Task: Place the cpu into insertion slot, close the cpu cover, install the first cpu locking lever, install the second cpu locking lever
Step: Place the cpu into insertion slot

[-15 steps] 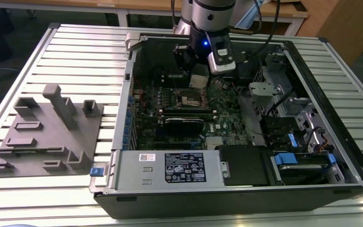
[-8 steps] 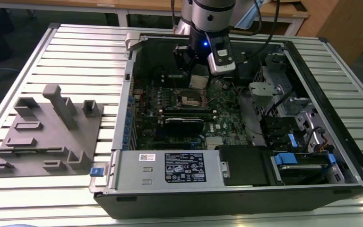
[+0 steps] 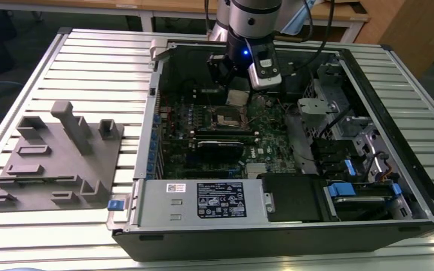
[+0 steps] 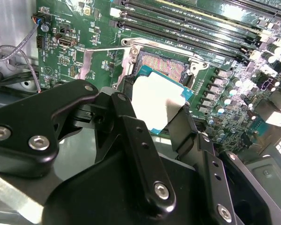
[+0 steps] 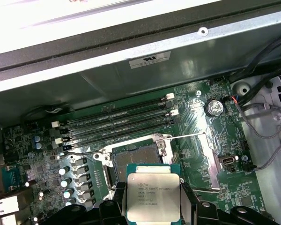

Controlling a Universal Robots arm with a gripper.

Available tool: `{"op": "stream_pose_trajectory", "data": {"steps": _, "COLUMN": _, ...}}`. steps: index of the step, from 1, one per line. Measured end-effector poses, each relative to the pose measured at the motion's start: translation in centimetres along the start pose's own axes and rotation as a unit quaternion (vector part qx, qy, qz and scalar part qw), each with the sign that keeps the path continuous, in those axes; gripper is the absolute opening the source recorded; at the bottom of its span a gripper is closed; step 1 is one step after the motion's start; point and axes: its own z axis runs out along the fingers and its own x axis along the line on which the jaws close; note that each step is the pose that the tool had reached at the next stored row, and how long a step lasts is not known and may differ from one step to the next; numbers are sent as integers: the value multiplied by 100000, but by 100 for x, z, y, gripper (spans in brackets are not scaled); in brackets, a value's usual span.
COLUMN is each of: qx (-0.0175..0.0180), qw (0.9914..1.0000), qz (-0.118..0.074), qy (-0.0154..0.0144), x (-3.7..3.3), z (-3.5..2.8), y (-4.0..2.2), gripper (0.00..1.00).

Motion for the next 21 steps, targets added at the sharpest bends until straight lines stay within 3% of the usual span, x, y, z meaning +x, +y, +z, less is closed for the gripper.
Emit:
{"op": "stream_pose_trajectory", "data": {"steps": 2, "qx": -4, "qw": 99999, "qz": 328, "qy": -37, "x": -1, "z": 3, "y": 0, "gripper": 54}}
{"op": "stream_pose_trajectory", "data": {"steps": 5, "qx": 31, "qw": 99965, "qz": 2627, "qy": -252, "x": -1, "z": 10, "y": -1, "gripper": 54}}
{"op": "stream_pose_trajectory", "data": {"steps": 10, "qx": 89, "qw": 99740, "qz": 7173, "qy": -679, "x": -1, "z": 25, "y": -2, "gripper": 54}}
{"op": "stream_pose_trajectory", "data": {"steps": 13, "qx": 122, "qw": 99510, "qz": 9841, "qy": -931, "x": -1, "z": 35, "y": -3, "gripper": 54}}
{"op": "stream_pose_trajectory", "data": {"steps": 15, "qx": 149, "qw": 99307, "qz": 11701, "qy": -1108, "x": -1, "z": 41, "y": -3, "gripper": 54}}
{"op": "stream_pose_trajectory", "data": {"steps": 18, "qx": 182, "qw": 98953, "qz": 14365, "qy": -1360, "x": 0, "z": 50, "y": -4, "gripper": 54}}
{"op": "stream_pose_trajectory", "data": {"steps": 20, "qx": 204, "qw": 98672, "qz": 16171, "qy": -1531, "x": 0, "z": 53, "y": -5, "gripper": 54}}
{"op": "stream_pose_trajectory", "data": {"steps": 21, "qx": 209, "qw": 98619, "qz": 16488, "qy": -1556, "x": -1, "z": 53, "y": -5, "gripper": 54}}
